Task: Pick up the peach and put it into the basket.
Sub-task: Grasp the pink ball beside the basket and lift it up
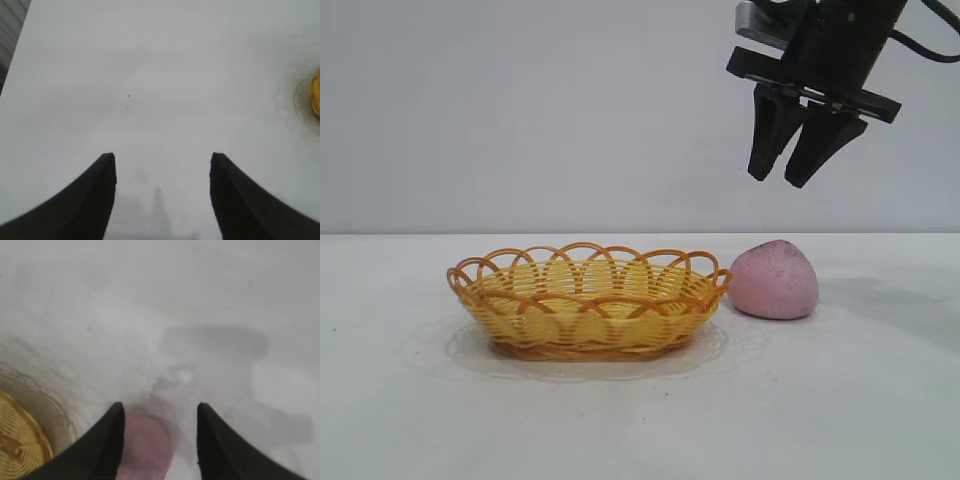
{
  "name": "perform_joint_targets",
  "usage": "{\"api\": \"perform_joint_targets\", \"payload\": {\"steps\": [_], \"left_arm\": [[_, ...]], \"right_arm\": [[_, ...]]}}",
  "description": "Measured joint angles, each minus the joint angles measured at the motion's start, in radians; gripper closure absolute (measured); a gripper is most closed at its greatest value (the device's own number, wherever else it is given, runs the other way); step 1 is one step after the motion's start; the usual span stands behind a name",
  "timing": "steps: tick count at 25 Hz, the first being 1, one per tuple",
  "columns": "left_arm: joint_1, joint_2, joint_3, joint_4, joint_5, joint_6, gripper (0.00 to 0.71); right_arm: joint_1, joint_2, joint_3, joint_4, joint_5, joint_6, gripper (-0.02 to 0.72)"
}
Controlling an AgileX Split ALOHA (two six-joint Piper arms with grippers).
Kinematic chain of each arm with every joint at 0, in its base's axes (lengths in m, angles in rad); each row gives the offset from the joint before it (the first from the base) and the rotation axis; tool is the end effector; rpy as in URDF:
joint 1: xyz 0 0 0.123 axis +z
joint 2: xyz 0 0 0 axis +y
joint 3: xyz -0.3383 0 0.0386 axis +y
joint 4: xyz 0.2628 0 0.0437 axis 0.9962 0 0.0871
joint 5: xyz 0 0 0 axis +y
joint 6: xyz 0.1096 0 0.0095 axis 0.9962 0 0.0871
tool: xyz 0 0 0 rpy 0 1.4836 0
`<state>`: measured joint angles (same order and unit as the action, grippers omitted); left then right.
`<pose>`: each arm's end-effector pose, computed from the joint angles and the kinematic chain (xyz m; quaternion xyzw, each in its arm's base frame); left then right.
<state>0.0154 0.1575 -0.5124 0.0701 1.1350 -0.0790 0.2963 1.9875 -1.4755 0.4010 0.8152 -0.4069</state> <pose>-0.0124 0.0068 0.2764 -0.0428 0.9036 0.0215 0.4256 0.4318 0.1645 0.2278 -0.2288 0.9456 0.1563 0.1702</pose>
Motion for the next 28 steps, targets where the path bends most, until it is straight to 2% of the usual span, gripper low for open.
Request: {"api": "perform_joint_targets", "payload": {"steps": [6, 14, 18, 20, 22, 25, 28], "left_arm": [[0.0, -0.168, 0.022, -0.019, -0.015, 0.084, 0.345], [0.0, -0.175, 0.027, -0.028, -0.015, 0.104, 0.345], [0.0, -0.175, 0.027, -0.028, -0.015, 0.106, 0.345], [0.0, -0.175, 0.029, -0.028, -0.015, 0.106, 0.345], [0.0, -0.175, 0.029, -0.028, -0.015, 0.106, 0.345], [0.0, -0.176, 0.029, -0.028, -0.015, 0.106, 0.345], [0.0, -0.176, 0.029, -0.028, -0.015, 0.106, 0.345]], "right_arm": [[0.0, 0.0, 0.0, 0.0, 0.06, 0.002, 0.367], [0.0, 0.026, -0.002, 0.0, 0.174, 0.025, 0.367], [0.004, 0.102, -0.002, 0.017, 0.186, 0.027, 0.367], [0.015, 0.146, -0.002, 0.024, 0.184, 0.025, 0.471], [0.026, 0.158, -0.002, 0.031, 0.182, 0.011, 0.611], [0.046, 0.094, -0.002, 0.036, 0.17, 0.0, 0.703], [0.084, -0.034, -0.002, 0.056, 0.168, -0.03, 0.703]]}}
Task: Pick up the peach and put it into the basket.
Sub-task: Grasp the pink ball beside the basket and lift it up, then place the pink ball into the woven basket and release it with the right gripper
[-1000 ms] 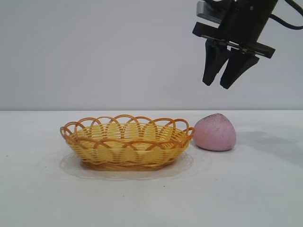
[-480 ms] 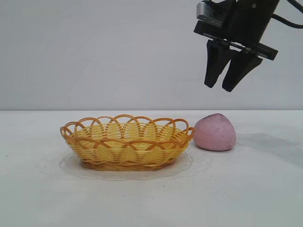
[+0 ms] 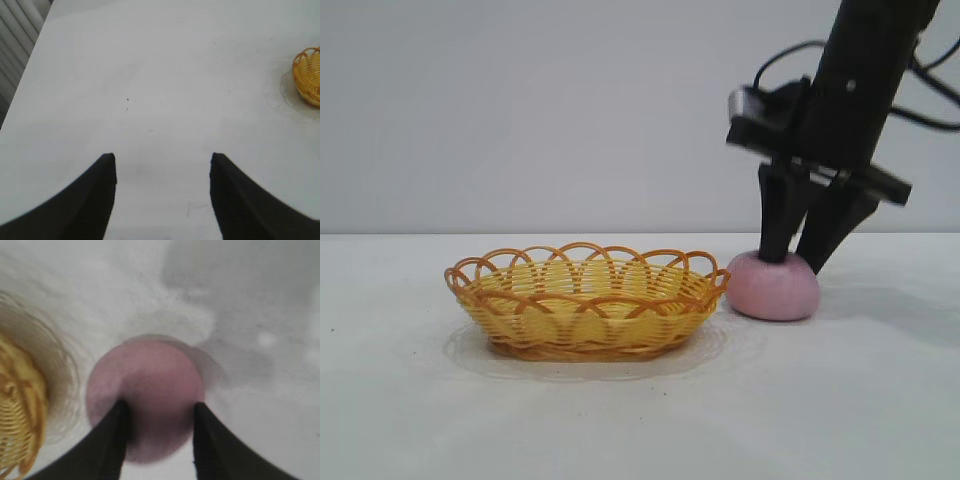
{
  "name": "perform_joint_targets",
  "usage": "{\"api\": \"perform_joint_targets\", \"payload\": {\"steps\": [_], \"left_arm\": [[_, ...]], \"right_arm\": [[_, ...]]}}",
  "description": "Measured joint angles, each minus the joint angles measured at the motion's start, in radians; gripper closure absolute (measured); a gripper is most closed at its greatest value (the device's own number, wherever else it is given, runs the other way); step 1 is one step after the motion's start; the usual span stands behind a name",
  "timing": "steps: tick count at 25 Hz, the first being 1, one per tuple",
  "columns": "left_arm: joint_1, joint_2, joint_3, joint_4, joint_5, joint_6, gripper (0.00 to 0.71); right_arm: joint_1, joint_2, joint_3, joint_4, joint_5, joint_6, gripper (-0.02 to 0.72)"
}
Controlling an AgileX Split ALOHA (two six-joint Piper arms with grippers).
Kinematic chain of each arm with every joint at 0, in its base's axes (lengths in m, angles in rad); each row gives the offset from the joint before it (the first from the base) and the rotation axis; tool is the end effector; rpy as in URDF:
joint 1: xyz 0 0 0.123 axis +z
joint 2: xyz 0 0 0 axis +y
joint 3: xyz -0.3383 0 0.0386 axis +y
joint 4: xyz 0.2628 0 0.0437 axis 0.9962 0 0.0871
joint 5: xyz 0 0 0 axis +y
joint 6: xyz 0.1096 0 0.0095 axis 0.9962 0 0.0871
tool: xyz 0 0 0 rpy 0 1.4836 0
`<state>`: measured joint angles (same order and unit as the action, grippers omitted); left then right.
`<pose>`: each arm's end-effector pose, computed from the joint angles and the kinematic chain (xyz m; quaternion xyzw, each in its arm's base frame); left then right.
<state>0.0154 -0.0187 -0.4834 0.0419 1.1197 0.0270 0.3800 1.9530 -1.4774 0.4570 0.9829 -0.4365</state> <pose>-0.0349 0.0036 0.2644 0.0036 0.8675 0.0314 0.4964 0.3945 0.2011 0.2419 -0.2873 0.9317 0.1972 0.1026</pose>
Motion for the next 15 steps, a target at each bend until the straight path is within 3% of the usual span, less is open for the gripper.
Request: {"api": "perform_joint_targets", "payload": {"steps": [5, 9, 15], "left_arm": [[0.0, 0.0, 0.0, 0.0, 0.0, -0.002, 0.345], [0.0, 0.0, 0.0, 0.0, 0.0, -0.002, 0.345], [0.0, 0.0, 0.0, 0.0, 0.0, -0.002, 0.345]], "right_arm": [[0.123, -0.087, -0.006, 0.068, 0.006, -0.055, 0.703], [0.213, -0.003, -0.006, 0.072, -0.012, -0.066, 0.703], [0.251, 0.109, -0.006, 0.072, -0.053, -0.068, 0.703]]}}
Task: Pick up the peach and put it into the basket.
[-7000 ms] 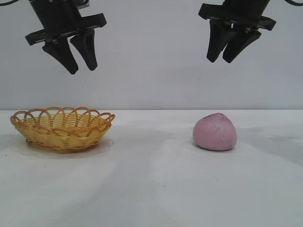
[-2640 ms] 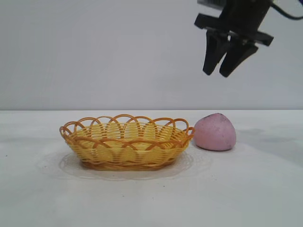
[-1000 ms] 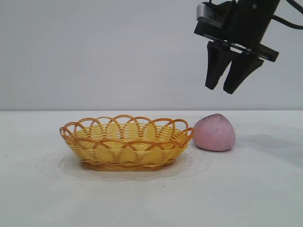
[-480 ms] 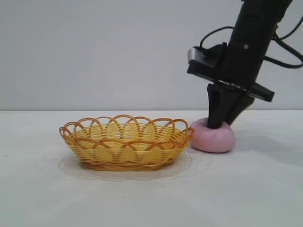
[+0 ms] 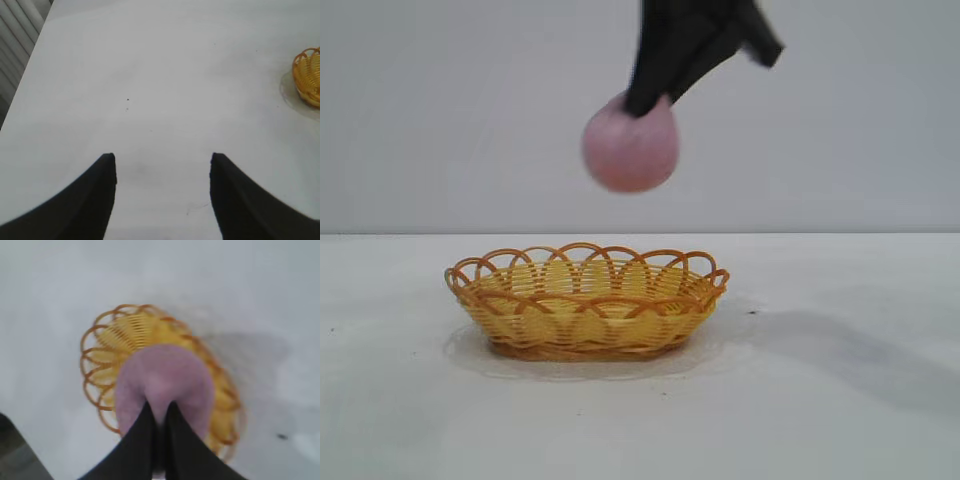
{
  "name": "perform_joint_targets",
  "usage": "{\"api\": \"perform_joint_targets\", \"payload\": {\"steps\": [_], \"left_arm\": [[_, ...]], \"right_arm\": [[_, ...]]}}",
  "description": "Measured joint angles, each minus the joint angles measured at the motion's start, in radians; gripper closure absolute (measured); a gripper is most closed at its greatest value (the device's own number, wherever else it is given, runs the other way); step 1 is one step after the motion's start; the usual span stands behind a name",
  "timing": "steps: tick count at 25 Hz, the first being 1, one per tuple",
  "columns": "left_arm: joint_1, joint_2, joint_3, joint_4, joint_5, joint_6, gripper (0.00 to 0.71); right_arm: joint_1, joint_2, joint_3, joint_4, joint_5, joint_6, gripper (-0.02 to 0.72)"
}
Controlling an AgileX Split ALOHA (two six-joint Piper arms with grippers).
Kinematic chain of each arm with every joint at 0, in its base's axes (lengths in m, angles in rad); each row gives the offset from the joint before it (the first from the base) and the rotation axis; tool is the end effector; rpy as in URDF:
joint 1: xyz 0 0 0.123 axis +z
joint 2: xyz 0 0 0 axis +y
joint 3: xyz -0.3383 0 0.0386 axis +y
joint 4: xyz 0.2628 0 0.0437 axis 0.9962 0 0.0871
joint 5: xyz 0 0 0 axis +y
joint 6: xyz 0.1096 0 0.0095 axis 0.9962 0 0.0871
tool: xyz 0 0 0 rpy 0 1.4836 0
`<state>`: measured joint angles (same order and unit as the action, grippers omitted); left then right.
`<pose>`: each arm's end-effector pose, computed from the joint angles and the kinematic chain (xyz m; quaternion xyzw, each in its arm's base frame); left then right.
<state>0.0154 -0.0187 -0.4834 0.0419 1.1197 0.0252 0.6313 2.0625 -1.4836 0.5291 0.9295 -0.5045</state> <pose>-0.0349 0.0036 0.2644 0.0028 0.8675 0.0310 0.4964 0.3448 0.3072 0.1976 -0.3994 0.8869 0.2248 0.0580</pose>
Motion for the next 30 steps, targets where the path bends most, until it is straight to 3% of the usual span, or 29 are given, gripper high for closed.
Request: {"api": "perform_joint_targets", "payload": {"steps": [8, 14, 15, 16, 17, 20, 22, 25, 30], "left_arm": [[0.0, 0.0, 0.0, 0.0, 0.0, 0.0, 0.345], [0.0, 0.0, 0.0, 0.0, 0.0, 0.0, 0.345], [0.0, 0.0, 0.0, 0.0, 0.0, 0.0, 0.345], [0.0, 0.0, 0.0, 0.0, 0.0, 0.0, 0.345], [0.0, 0.0, 0.0, 0.0, 0.0, 0.0, 0.345], [0.0, 0.0, 0.0, 0.0, 0.0, 0.0, 0.345], [0.0, 0.0, 0.0, 0.0, 0.0, 0.0, 0.345], [0.0, 0.0, 0.0, 0.0, 0.0, 0.0, 0.345], [0.0, 0.0, 0.0, 0.0, 0.0, 0.0, 0.345]], "right_arm": [[0.0, 0.013, -0.002, -0.026, -0.012, 0.025, 0.391], [-0.019, -0.097, -0.024, -0.084, -0.008, 0.145, 0.399], [-0.037, -0.124, -0.027, -0.102, 0.0, 0.182, 0.358], [-0.056, -0.147, -0.031, -0.136, 0.012, 0.224, 0.378], [-0.084, -0.164, -0.033, -0.183, 0.028, 0.287, 0.378], [-0.187, -0.174, -0.03, -0.428, 0.088, 0.478, 0.378], [-0.273, -0.174, -0.005, -0.524, 0.085, 0.56, 0.378], [-0.379, -0.174, 0.027, -0.551, 0.03, 0.606, 0.378], [-0.473, -0.174, 0.046, -0.553, -0.033, 0.616, 0.378]]}}
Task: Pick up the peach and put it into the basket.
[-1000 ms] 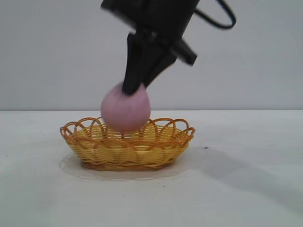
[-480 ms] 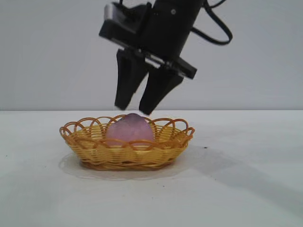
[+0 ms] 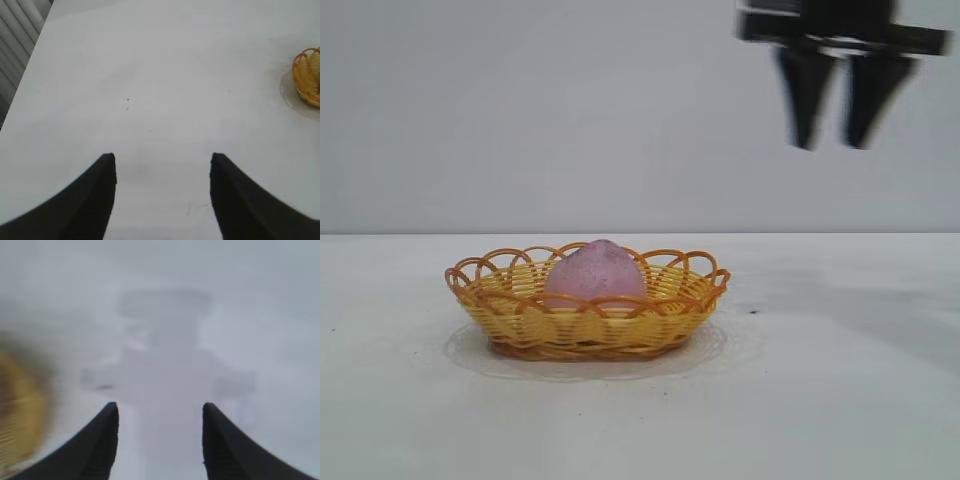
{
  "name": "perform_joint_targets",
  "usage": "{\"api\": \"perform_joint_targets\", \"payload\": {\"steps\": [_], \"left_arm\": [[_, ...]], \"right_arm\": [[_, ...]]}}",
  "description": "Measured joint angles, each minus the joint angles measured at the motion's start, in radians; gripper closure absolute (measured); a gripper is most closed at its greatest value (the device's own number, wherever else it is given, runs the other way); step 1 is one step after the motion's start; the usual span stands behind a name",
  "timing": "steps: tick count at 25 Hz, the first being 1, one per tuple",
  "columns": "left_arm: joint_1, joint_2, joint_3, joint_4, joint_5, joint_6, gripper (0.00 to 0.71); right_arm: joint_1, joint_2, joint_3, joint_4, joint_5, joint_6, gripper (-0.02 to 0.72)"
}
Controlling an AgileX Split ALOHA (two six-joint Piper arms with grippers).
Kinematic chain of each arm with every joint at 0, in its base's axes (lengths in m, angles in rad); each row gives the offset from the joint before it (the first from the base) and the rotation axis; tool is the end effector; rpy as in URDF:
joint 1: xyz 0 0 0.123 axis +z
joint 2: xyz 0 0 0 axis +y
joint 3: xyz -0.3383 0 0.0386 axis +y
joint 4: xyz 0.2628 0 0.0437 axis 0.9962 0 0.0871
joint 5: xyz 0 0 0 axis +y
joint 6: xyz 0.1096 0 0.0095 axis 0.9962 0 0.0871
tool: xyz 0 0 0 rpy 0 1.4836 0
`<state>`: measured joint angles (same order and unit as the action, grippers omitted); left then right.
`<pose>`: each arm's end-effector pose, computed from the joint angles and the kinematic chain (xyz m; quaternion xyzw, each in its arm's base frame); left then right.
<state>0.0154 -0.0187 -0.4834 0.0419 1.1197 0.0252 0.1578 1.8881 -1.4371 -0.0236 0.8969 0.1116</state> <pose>-0.0349 0.0036 0.2644 0.0028 0.8675 0.0310 0.4964 0.4263 0.0658 0.2524 -0.0287 0.9875 0.0106 0.1544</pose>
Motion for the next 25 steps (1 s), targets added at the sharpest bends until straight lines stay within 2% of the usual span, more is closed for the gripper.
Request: {"api": "perform_joint_targets", "payload": {"steps": [3, 7, 11, 13, 15, 17, 18, 20, 23, 25], "left_arm": [[0.0, 0.0, 0.0, 0.0, 0.0, 0.0, 0.345], [0.0, 0.0, 0.0, 0.0, 0.0, 0.0, 0.345], [0.0, 0.0, 0.0, 0.0, 0.0, 0.0, 0.345], [0.0, 0.0, 0.0, 0.0, 0.0, 0.0, 0.345], [0.0, 0.0, 0.0, 0.0, 0.0, 0.0, 0.345], [0.0, 0.0, 0.0, 0.0, 0.0, 0.0, 0.345], [0.0, 0.0, 0.0, 0.0, 0.0, 0.0, 0.345], [0.0, 0.0, 0.0, 0.0, 0.0, 0.0, 0.345], [0.0, 0.0, 0.0, 0.0, 0.0, 0.0, 0.345], [0.0, 0.0, 0.0, 0.0, 0.0, 0.0, 0.345]], "right_arm": [[-0.035, -0.002, 0.001, 0.0, 0.004, -0.015, 0.378], [-0.049, -0.059, 0.023, 0.004, 0.056, -0.038, 0.378], [-0.05, -0.219, 0.187, 0.011, 0.088, -0.038, 0.378], [-0.05, -0.364, 0.383, 0.02, 0.026, -0.038, 0.378], [-0.05, -0.604, 0.606, 0.059, -0.069, -0.042, 0.378], [-0.05, -0.852, 0.789, 0.082, -0.085, -0.044, 0.378], [-0.05, -0.975, 0.837, 0.076, -0.066, -0.041, 0.378], [-0.05, -1.171, 0.901, 0.053, 0.031, -0.025, 0.378], [-0.05, -1.442, 0.92, 0.028, 0.163, -0.021, 0.378], [-0.05, -1.642, 0.92, 0.017, 0.224, -0.021, 0.378]]}}
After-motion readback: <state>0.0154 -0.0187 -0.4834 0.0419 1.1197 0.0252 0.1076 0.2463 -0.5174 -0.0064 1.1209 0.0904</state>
